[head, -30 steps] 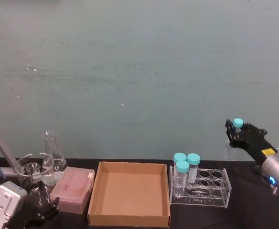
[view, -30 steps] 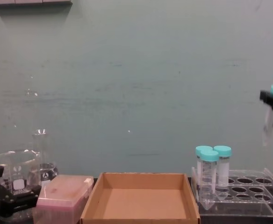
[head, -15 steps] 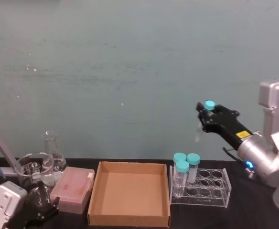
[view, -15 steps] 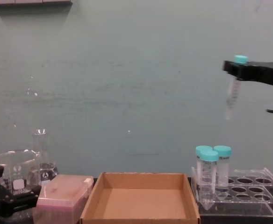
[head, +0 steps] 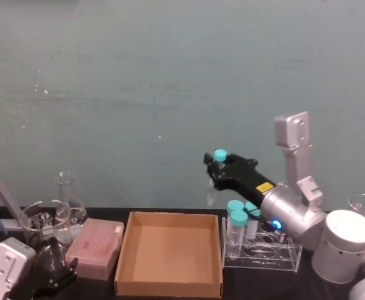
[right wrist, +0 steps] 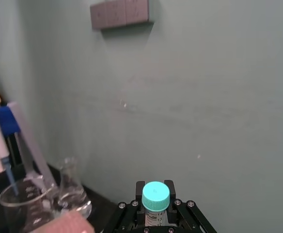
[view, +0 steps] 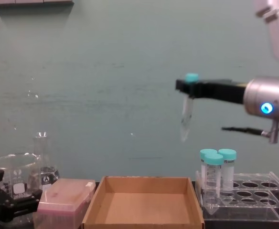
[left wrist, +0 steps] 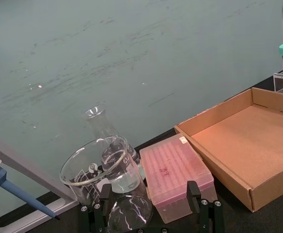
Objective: Use the right hand to move the test tube from the test tube rack into the box.
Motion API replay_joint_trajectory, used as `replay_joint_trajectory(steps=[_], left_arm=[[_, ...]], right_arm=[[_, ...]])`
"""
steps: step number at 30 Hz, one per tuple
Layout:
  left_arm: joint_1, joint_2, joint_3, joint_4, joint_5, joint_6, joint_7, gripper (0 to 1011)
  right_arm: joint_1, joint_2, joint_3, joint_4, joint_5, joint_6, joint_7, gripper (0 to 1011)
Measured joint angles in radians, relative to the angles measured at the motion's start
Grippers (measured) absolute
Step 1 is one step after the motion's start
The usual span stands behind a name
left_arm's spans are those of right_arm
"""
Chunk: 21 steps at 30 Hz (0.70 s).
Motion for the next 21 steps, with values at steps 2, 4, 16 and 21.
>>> replay_joint_trajectory(steps=[2,4,16,21], left_arm=[[0.0,0.0,0.0,0.0,0.0,0.0,0.0,1000],[0.0,0.0,0.0,0.0,0.0,0.0,0.0,1000],[0.0,0.0,0.0,0.0,0.0,0.0,0.0,1000],[0.0,0.0,0.0,0.0,0.0,0.0,0.0,1000]], right_arm=[[0.015,-0.012,-0.018,0.035,-0.005,0.005,0.005,246],[0.033,-0.024,-0.033,0.081,-0.012,0.009,0.009,246],[0.106,-0.081,-0.09,0.274,-0.044,0.003,0.044,246],[0.121,-0.099,-0.097,0.319,-0.05,-0.007,0.055,246]])
